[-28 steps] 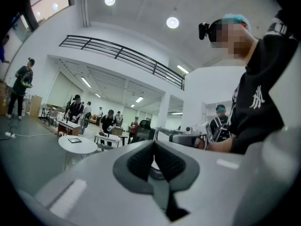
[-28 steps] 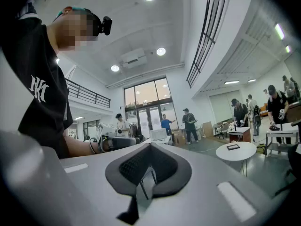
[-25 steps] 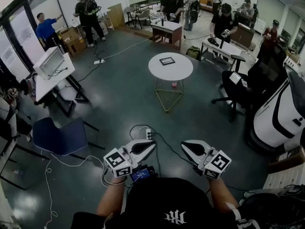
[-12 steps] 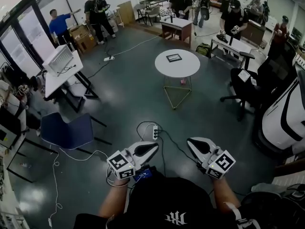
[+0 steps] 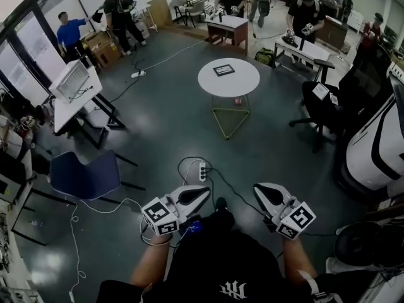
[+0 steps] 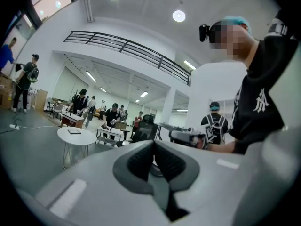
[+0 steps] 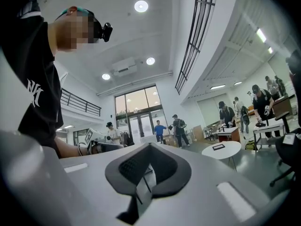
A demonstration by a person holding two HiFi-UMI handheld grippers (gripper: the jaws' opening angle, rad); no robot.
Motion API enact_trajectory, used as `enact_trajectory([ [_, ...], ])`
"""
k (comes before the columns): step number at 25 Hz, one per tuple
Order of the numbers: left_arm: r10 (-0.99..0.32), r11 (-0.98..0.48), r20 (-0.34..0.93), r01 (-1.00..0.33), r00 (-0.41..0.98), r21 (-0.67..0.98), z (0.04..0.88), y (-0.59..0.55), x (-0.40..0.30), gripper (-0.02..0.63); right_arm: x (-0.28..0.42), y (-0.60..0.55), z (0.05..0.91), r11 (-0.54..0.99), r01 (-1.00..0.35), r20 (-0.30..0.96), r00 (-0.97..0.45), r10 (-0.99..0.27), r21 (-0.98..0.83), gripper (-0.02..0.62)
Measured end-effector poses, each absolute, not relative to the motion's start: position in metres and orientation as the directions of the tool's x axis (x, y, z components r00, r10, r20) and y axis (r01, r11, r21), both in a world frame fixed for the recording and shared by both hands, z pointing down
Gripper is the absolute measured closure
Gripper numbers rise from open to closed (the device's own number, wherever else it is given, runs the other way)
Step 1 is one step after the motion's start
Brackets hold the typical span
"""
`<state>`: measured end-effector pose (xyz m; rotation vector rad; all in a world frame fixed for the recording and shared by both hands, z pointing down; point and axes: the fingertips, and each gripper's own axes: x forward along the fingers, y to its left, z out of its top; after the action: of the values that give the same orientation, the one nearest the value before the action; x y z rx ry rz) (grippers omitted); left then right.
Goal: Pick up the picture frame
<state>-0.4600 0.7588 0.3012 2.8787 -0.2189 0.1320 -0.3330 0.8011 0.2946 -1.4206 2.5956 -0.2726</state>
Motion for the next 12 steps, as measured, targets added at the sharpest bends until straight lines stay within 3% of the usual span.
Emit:
enact_trajectory([
  [12, -0.106, -0.956, 0.053, -0.117, 0.993, 0.269, 0.318, 0.629, -0.380, 0.603, -0.245, 0.708, 0.315, 0.432, -0.871, 0.003, -0.445, -0.896, -0.236, 0.594],
])
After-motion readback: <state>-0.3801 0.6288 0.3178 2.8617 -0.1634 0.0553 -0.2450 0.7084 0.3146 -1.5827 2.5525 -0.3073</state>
